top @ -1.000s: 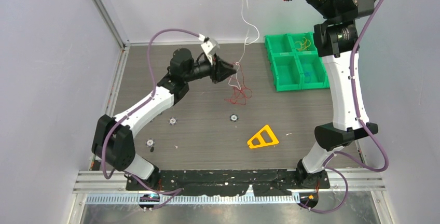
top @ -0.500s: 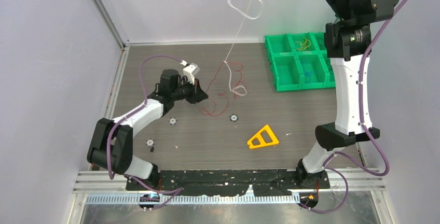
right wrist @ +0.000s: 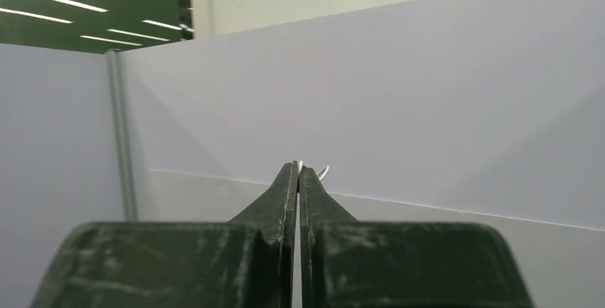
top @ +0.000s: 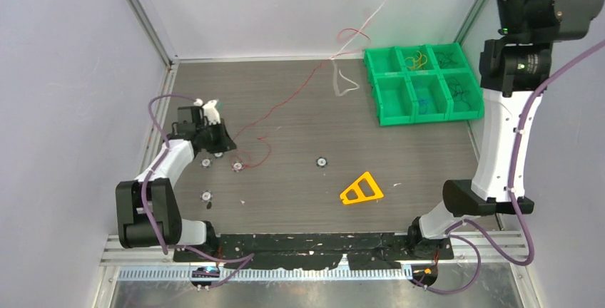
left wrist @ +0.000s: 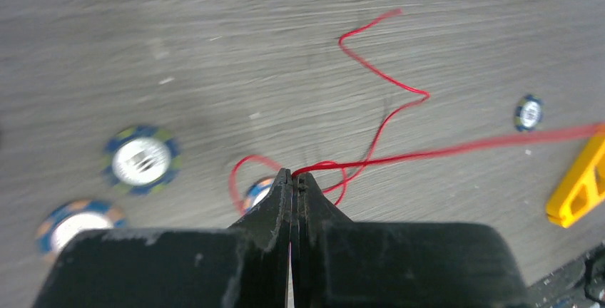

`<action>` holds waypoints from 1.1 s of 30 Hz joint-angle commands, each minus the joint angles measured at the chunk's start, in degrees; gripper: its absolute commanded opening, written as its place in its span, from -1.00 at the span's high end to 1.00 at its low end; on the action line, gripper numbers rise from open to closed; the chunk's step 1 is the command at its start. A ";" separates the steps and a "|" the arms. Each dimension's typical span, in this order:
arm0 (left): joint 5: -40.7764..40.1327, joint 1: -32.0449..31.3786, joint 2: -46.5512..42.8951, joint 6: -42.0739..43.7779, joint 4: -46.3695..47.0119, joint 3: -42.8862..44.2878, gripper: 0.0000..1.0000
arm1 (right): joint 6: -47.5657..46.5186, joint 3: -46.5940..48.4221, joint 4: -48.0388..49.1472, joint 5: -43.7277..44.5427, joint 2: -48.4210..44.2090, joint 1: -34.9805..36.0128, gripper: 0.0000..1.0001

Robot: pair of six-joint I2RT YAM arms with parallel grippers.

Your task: Untangle the cables

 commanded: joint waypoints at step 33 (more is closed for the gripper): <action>17.30 -22.77 -2.72 13.05 20.13 21.56 -0.99 | 17.03 -1.90 7.53 -21.30 0.40 0.21 0.89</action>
